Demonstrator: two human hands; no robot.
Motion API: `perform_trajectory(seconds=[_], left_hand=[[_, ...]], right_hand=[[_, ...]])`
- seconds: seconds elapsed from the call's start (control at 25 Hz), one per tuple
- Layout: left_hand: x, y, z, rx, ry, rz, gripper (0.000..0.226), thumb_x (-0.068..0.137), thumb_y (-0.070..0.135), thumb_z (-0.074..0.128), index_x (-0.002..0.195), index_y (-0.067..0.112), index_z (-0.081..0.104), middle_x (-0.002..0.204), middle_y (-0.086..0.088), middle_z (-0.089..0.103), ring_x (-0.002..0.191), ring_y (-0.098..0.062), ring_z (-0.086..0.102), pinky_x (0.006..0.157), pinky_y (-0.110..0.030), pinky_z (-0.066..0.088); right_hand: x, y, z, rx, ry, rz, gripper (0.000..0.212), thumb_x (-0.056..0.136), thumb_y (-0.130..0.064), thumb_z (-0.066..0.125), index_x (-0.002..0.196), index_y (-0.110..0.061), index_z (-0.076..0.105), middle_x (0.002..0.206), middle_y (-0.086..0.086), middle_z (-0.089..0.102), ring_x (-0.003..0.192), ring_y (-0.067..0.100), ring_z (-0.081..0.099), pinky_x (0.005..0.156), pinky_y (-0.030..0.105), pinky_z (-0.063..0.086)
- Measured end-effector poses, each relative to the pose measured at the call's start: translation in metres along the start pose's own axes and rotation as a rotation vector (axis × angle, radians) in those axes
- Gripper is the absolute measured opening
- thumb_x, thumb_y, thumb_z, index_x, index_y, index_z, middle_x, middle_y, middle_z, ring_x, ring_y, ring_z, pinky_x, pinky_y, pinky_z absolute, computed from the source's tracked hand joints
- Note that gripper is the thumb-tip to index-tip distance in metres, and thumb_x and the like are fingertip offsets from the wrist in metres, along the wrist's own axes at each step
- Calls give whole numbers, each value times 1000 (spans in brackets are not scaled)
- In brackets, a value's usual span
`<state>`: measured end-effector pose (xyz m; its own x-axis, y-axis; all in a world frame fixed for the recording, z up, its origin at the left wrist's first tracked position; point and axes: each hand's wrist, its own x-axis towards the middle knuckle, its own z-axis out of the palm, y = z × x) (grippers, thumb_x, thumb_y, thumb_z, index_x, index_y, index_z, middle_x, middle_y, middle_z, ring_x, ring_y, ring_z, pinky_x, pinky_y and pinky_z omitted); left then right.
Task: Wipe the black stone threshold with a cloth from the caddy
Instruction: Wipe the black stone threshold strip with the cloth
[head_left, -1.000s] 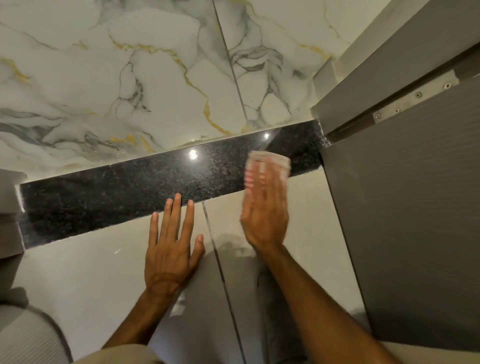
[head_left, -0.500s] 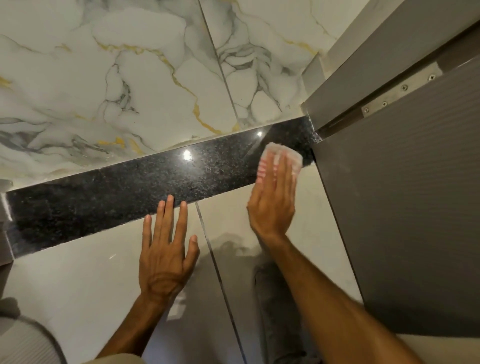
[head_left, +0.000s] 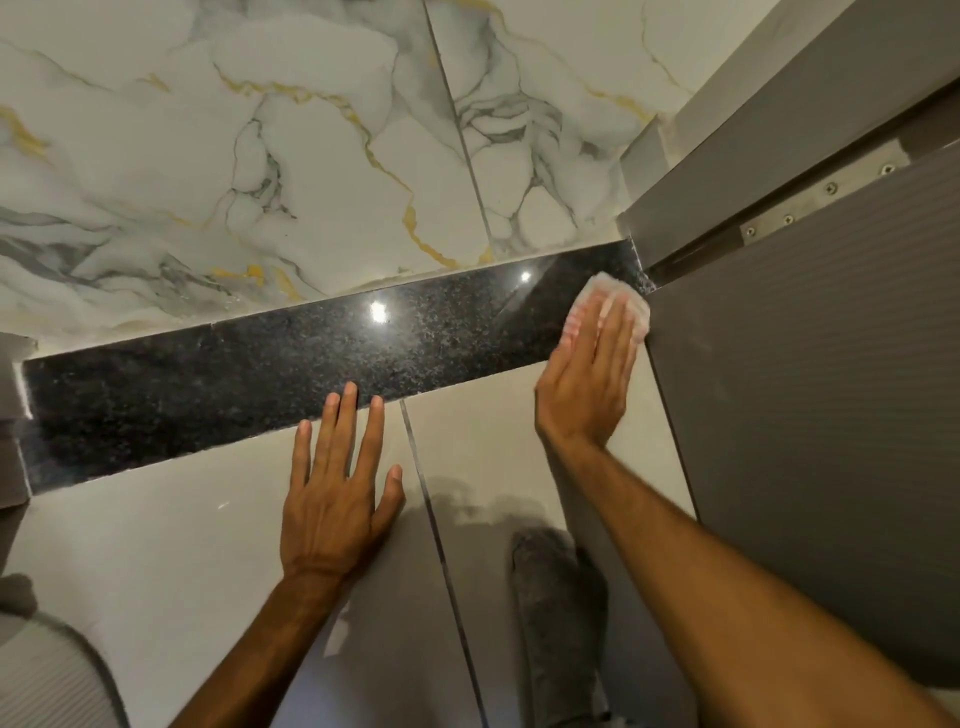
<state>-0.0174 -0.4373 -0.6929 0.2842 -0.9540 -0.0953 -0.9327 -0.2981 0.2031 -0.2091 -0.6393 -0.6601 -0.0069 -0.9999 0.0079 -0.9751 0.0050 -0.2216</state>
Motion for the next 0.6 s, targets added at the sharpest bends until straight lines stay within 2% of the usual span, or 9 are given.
perform_trajectory(seconds=[0.08, 0.12, 0.2, 0.28, 0.32, 0.4, 0.48, 0.52, 0.6], left_hand=[[-1, -2, 2, 2, 17, 7, 77, 107, 49, 33, 173, 14, 17, 182, -19, 10, 170, -33, 6, 138, -50, 1], [-1, -3, 4, 0, 26, 6, 77, 107, 49, 33, 173, 15, 14, 182, -18, 8, 170, -31, 3, 138, -49, 0], [-3, -2, 6, -10, 35, -6, 76, 107, 49, 34, 173, 15, 14, 183, -17, 8, 170, -30, 2, 138, -50, 2], [-4, -2, 3, -28, 50, -10, 76, 107, 48, 35, 173, 15, 18, 182, -18, 10, 170, -32, 6, 138, -54, 8], [-4, -1, 2, -35, 46, -15, 75, 106, 47, 35, 172, 14, 19, 182, -18, 11, 169, -33, 7, 137, -55, 10], [-3, 0, 1, -41, 40, -26, 75, 106, 48, 34, 172, 14, 21, 182, -18, 12, 169, -33, 8, 137, -54, 9], [-3, -1, 4, -33, 45, -28, 76, 106, 48, 33, 173, 16, 18, 182, -17, 10, 170, -30, 4, 138, -50, 3], [-3, -3, 6, -25, 45, -29, 76, 106, 49, 34, 173, 16, 17, 183, -16, 9, 170, -30, 2, 139, -49, 0], [-3, -4, 10, -20, 61, -42, 77, 106, 49, 34, 173, 17, 15, 183, -15, 7, 170, -29, 0, 139, -47, -1]], right_hand=[[39, -33, 9, 0, 11, -8, 76, 113, -27, 51, 176, -7, 13, 185, 20, 16, 173, 38, 15, 140, 59, 25], [48, -49, 14, -24, 3, -99, 78, 112, -23, 53, 176, -9, 10, 185, 20, 14, 173, 38, 13, 140, 60, 24], [29, -61, 22, -40, -12, -411, 74, 114, -16, 45, 177, -12, 7, 186, 18, 8, 174, 36, 8, 140, 59, 22], [-30, -34, 13, -12, -129, -627, 69, 115, -22, 39, 177, -17, 9, 188, 10, 7, 175, 29, 6, 141, 55, 25], [-55, -8, 2, 7, -183, -598, 69, 115, -28, 39, 178, -19, 11, 188, 7, 10, 175, 27, 8, 140, 53, 29], [-59, 25, -7, 3, -153, -343, 68, 115, -37, 37, 177, -18, 15, 186, 7, 16, 173, 30, 15, 138, 54, 33], [-16, 5, 1, -18, -61, -48, 67, 117, -36, 33, 176, -11, 14, 186, 14, 16, 173, 34, 15, 139, 57, 28], [9, -18, 7, -23, -33, -24, 68, 118, -34, 35, 176, -8, 13, 185, 17, 17, 173, 37, 16, 139, 58, 27], [27, -53, 16, -56, -52, -294, 68, 118, -28, 37, 176, -9, 9, 185, 21, 15, 172, 39, 16, 139, 59, 26]])
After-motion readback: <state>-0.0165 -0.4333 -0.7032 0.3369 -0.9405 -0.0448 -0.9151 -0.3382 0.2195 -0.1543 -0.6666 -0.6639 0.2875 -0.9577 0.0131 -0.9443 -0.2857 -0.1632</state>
